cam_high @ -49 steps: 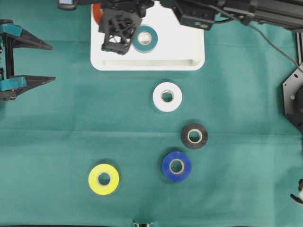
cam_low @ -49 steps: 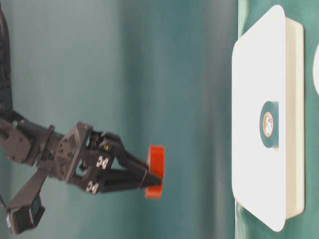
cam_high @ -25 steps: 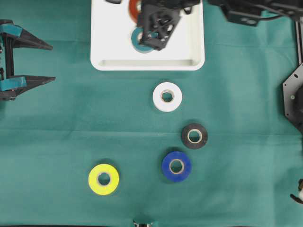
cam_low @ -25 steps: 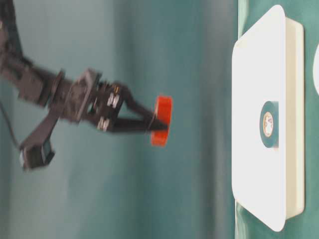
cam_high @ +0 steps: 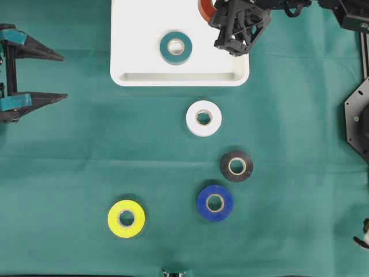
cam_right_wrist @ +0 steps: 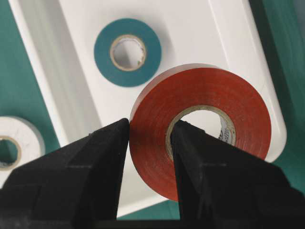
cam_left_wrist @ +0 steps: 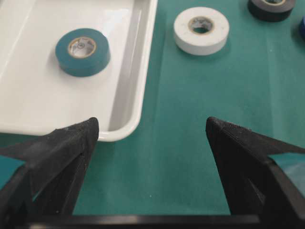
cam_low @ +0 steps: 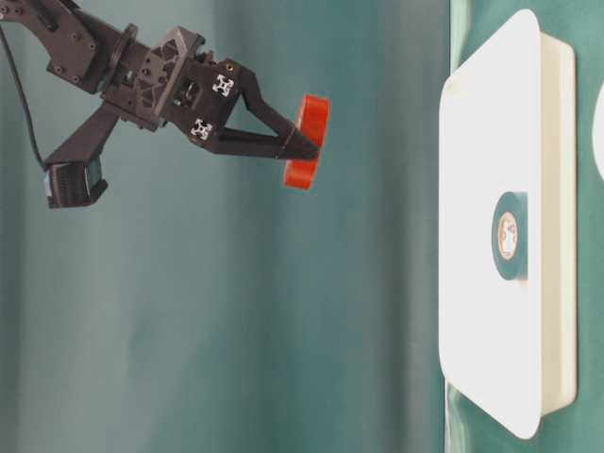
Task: Pick up the tape from a random location and place it into the white case.
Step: 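Lower the orange roll into the tray beside the teal roll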
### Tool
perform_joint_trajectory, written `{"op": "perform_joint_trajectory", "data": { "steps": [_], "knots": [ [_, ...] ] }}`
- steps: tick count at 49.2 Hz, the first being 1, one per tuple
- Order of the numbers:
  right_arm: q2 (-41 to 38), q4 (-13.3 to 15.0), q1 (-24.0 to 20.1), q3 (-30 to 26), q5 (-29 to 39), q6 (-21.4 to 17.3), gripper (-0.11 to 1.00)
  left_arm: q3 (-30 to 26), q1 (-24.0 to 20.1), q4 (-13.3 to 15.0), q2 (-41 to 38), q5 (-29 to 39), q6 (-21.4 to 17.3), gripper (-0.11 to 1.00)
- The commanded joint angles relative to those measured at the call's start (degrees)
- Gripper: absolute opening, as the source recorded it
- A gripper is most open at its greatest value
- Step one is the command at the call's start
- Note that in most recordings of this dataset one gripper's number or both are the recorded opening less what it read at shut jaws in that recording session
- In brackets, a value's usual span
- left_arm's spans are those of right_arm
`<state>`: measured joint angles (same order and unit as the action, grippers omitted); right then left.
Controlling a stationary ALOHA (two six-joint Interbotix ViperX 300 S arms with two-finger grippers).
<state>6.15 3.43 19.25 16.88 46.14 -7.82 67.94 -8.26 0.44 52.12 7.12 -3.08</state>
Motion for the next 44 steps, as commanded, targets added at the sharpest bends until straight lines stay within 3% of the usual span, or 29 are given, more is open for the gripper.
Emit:
{"op": "perform_joint_trajectory", "data": {
  "steps": [1, 27, 44],
  "knots": [
    [1.2, 0.2, -0.1, -0.6, -0.7, 0.3, 0.31, -0.6, -0.1, 0.1, -0.3, -0.5, 0.0, 0.97],
    [0.2, 0.2, -0.1, 0.8, -2.3, 0.1, 0.32, -0.5, -0.1, 0.1, -0.2, -0.4, 0.0, 0.97],
    [-3.6, 0.2, -0.1, 4.4, -8.6, -0.4, 0.32, -0.6, -0.1, 0.1, -0.2, -0.5, 0.0, 0.97]
  ]
}}
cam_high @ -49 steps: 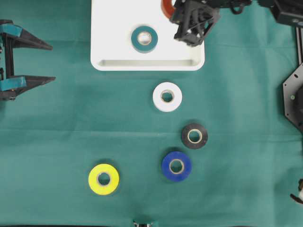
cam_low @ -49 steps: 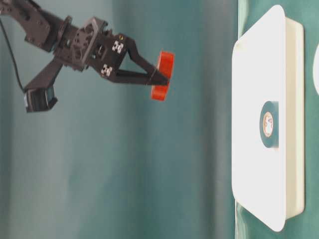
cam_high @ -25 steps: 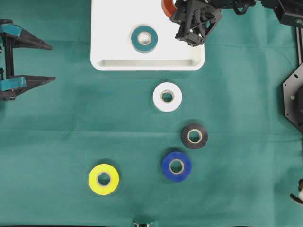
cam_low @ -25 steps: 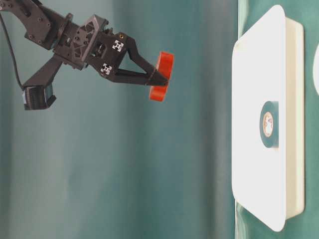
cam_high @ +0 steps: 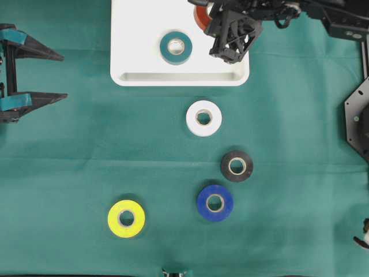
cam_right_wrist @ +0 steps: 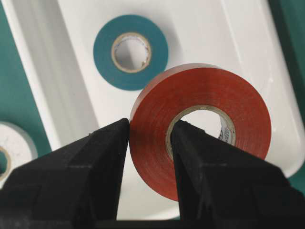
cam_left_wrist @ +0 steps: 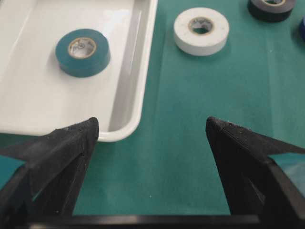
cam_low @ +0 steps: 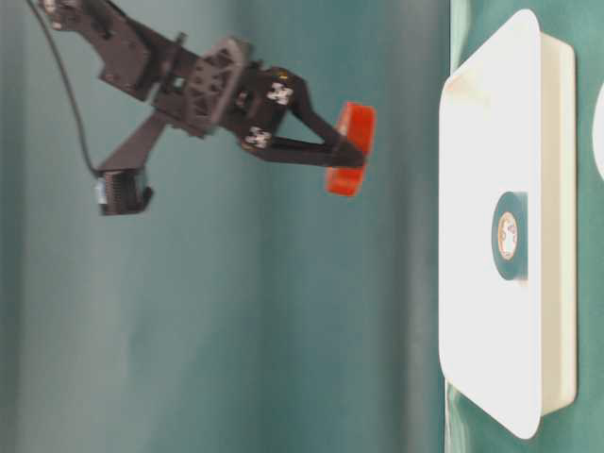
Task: Pick up the tape from a random location and place it into the white case.
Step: 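Lower the orange roll into the tray beside the teal roll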
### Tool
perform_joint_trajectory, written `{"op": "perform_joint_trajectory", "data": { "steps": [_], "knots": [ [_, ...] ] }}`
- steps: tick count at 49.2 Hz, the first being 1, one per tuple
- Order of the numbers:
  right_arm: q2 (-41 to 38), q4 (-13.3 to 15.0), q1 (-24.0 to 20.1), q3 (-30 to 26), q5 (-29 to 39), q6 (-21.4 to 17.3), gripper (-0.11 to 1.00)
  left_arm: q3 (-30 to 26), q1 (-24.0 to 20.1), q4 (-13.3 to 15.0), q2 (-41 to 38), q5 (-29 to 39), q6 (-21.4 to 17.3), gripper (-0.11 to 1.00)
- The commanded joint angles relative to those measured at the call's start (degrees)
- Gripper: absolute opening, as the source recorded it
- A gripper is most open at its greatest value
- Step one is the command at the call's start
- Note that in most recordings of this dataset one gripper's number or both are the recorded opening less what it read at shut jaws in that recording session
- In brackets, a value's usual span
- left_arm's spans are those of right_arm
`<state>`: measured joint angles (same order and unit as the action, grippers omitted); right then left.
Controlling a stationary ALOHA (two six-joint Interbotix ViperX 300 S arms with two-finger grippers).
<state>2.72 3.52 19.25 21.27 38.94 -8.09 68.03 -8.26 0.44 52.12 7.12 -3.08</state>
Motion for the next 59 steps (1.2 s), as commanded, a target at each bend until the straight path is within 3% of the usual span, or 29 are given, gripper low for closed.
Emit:
{"op": "perform_joint_trajectory", "data": {
  "steps": [1, 38, 59],
  "knots": [
    [-0.4, 0.1, -0.1, 0.3, -1.6, -0.1, 0.32, -0.7, -0.1, 0.1, -0.2, -0.4, 0.0, 0.97],
    [-9.2, 0.0, 0.5, 6.2, -12.1, -1.6, 0.31, -0.7, 0.0, 0.1, -0.2, -0.5, 0.0, 0.97],
    [-9.7, 0.0, 0.7, 6.2, -12.2, -1.5, 0.32, -0.7, -0.1, 0.1, -0.2, -0.6, 0.0, 0.97]
  ]
}}
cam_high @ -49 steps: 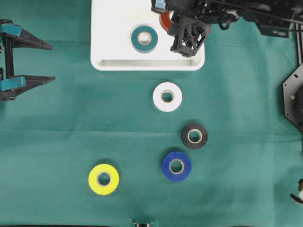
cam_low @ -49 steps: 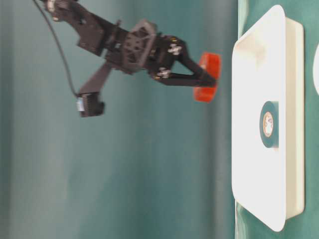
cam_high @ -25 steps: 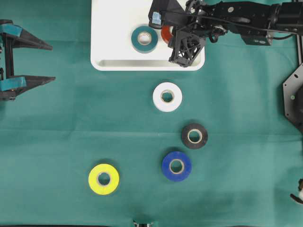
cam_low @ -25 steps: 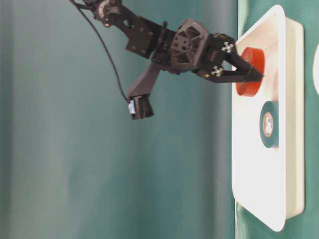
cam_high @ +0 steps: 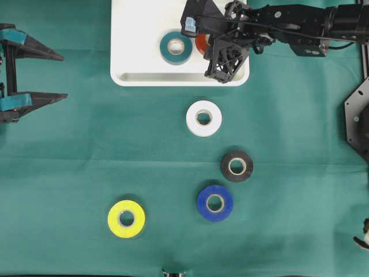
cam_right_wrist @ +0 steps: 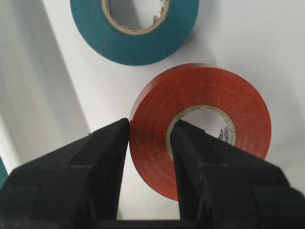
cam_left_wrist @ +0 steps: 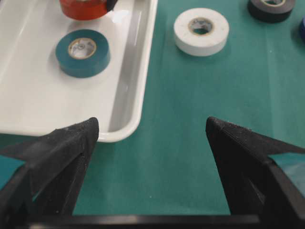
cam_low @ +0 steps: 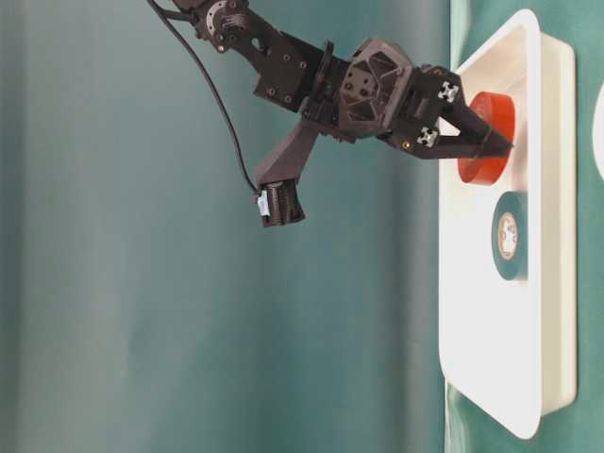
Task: Pick up the tape from a random location and place it into the white case.
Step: 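Lower the orange roll into the tray beside the teal roll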
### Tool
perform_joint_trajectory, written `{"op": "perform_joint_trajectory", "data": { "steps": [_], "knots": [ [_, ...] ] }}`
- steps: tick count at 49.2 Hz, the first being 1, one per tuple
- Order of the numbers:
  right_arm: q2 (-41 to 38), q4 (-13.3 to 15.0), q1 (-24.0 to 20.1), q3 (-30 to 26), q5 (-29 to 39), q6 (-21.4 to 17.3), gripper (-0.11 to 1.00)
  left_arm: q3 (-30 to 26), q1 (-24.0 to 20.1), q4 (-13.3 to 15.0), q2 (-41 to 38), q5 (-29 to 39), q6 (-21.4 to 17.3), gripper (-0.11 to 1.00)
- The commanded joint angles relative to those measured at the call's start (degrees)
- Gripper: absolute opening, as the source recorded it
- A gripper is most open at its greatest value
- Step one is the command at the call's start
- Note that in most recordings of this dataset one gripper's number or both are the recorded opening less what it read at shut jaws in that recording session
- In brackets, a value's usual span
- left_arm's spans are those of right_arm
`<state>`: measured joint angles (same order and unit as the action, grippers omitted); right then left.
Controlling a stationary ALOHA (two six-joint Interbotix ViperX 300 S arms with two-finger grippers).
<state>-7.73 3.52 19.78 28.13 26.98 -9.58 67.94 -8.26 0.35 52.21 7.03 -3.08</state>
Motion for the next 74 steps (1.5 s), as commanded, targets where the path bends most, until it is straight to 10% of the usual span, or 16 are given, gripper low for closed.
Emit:
{"op": "perform_joint_trajectory", "data": {
  "steps": [1, 44, 56, 74],
  "knots": [
    [0.8, 0.0, 0.2, -0.6, -0.3, 0.0, 0.32, -0.6, 0.0, 0.2, -0.3, -0.5, 0.0, 0.97],
    [0.8, 0.0, 0.5, -1.1, 2.1, 0.0, 0.32, -0.6, 0.0, 0.2, -0.3, -0.5, 0.0, 0.97],
    [0.8, 0.2, 0.5, -1.8, 1.8, 0.0, 0.90, -0.6, -0.1, 0.2, -0.3, -0.5, 0.0, 0.97],
    [1.5, 0.2, 0.5, -2.3, 2.2, 0.1, 0.88, -0.6, -0.1, 0.2, -0.3, -0.5, -0.1, 0.97]
  ]
}}
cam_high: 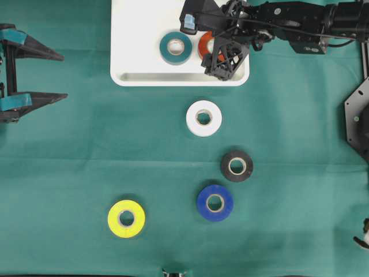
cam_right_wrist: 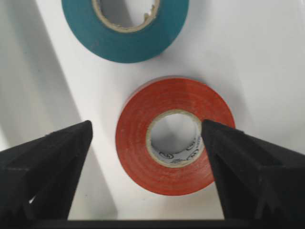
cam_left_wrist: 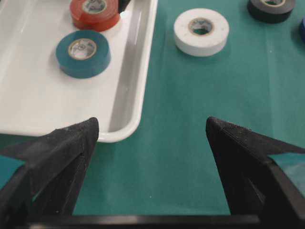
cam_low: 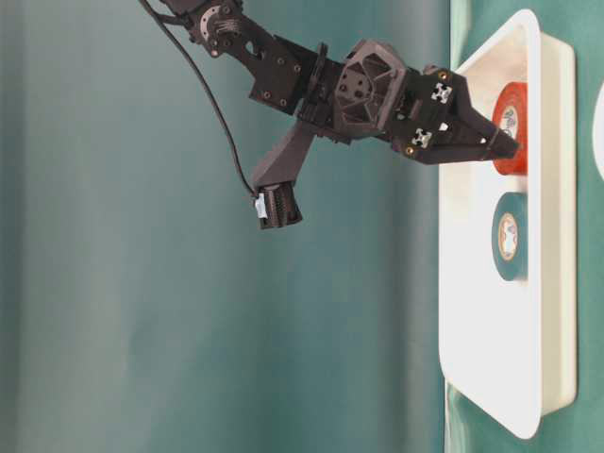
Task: Pick up the tape from a random location and place it into the white case.
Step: 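Lower the orange roll into the tray beside the teal roll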
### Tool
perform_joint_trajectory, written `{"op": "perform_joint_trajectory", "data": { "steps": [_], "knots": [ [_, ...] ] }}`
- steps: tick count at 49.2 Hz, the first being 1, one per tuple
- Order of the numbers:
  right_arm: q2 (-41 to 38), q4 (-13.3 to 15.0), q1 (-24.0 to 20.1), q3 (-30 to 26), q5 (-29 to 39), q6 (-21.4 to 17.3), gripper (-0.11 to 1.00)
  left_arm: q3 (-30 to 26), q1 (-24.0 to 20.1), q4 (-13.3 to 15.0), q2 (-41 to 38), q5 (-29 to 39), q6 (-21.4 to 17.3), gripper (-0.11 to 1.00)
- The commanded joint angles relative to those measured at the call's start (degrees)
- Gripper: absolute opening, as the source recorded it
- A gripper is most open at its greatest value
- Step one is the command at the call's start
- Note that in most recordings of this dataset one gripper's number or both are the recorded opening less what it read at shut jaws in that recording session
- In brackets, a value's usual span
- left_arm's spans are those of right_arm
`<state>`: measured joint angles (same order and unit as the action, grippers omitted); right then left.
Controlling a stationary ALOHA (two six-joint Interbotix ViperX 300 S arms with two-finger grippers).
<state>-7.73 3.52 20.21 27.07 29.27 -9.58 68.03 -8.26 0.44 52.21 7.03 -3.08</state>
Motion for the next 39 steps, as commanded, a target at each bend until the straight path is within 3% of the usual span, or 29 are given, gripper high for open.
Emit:
{"op": "perform_joint_trajectory", "data": {
  "steps": [1, 16, 39],
  "knots": [
    [1.8, 0.2, 0.1, -1.1, 0.0, 0.1, 0.88, -0.7, -0.1, 0.1, -0.4, -0.5, -0.1, 0.97],
    [7.8, 0.3, 0.1, -2.9, 4.9, 0.4, 0.88, -0.8, 0.0, 0.1, -0.3, -0.5, -0.1, 0.97],
    [13.9, 4.7, 0.1, -11.2, 19.3, 0.3, 0.88, -0.7, 0.0, 0.1, -0.3, -0.5, -0.1, 0.97]
  ]
}}
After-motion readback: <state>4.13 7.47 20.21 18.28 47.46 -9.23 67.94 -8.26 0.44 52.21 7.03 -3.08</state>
